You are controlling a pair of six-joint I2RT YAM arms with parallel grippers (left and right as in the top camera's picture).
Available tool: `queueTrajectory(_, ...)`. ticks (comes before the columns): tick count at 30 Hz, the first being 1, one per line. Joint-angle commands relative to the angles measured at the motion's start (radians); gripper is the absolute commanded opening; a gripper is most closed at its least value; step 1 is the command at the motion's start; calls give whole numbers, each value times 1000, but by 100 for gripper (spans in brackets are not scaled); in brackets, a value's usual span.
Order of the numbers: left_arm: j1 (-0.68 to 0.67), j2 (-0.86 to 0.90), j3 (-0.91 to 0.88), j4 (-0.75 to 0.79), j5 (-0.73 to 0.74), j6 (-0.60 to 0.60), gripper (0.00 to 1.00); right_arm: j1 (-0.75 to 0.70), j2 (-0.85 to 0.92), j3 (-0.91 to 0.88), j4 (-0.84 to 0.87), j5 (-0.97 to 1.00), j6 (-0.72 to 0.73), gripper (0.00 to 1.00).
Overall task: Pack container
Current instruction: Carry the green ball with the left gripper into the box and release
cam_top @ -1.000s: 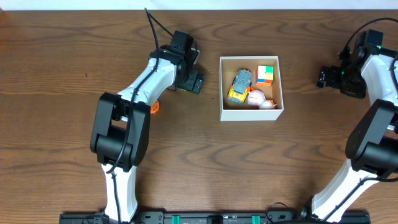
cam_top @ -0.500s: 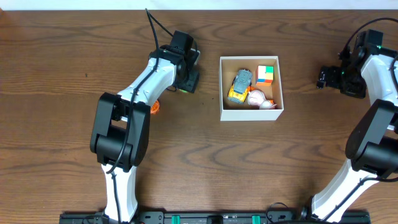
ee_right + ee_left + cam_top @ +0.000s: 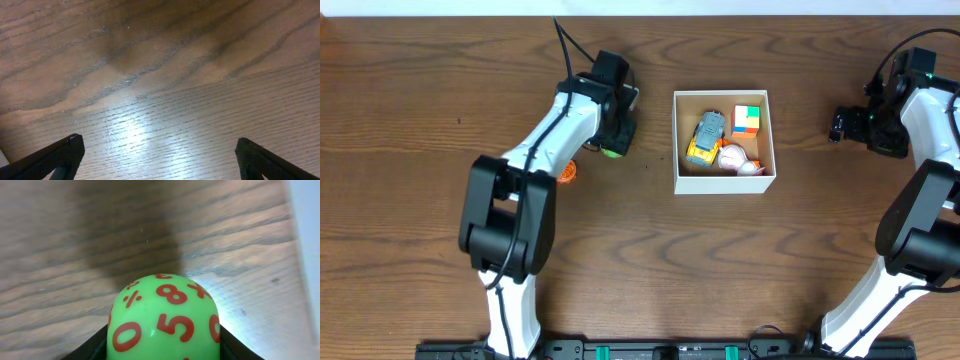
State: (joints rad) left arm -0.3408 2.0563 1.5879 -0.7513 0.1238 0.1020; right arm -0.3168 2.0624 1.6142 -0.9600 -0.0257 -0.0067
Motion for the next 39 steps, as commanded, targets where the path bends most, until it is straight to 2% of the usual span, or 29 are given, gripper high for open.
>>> queueTrajectory(1,-7,-148,23,0,-4,-2,50,-5,-1,-3,1,3,13,99)
queueTrajectory(9,-149,-330,23,26,52,-9,50,-5,-1,-3,1,3,13,99)
queueTrajectory(16,-325,-317,21,111,51,-10,50,-5,-1,-3,1,3,13,99)
queueTrajectory(20,-373,-303,20,149,51,-10,50,-5,-1,-3,1,3,13,99)
queueTrajectory(29,-400,-220,20,163,51,-13,50,-5,-1,-3,1,3,13,99)
queueTrajectory(31,-400,-200,20,163,51,-13,51,-5,-1,-3,1,3,13,99)
queueTrajectory(32,-400,-191,20,163,48,-13,56,-5,-1,-3,1,3,13,99)
queueTrajectory(33,-400,-182,20,163,46,-13,57,-5,-1,-3,1,3,13,99)
queueTrajectory(39,-397,-171,20,163,-16,-13,57,-5,-1,-3,1,3,13,99)
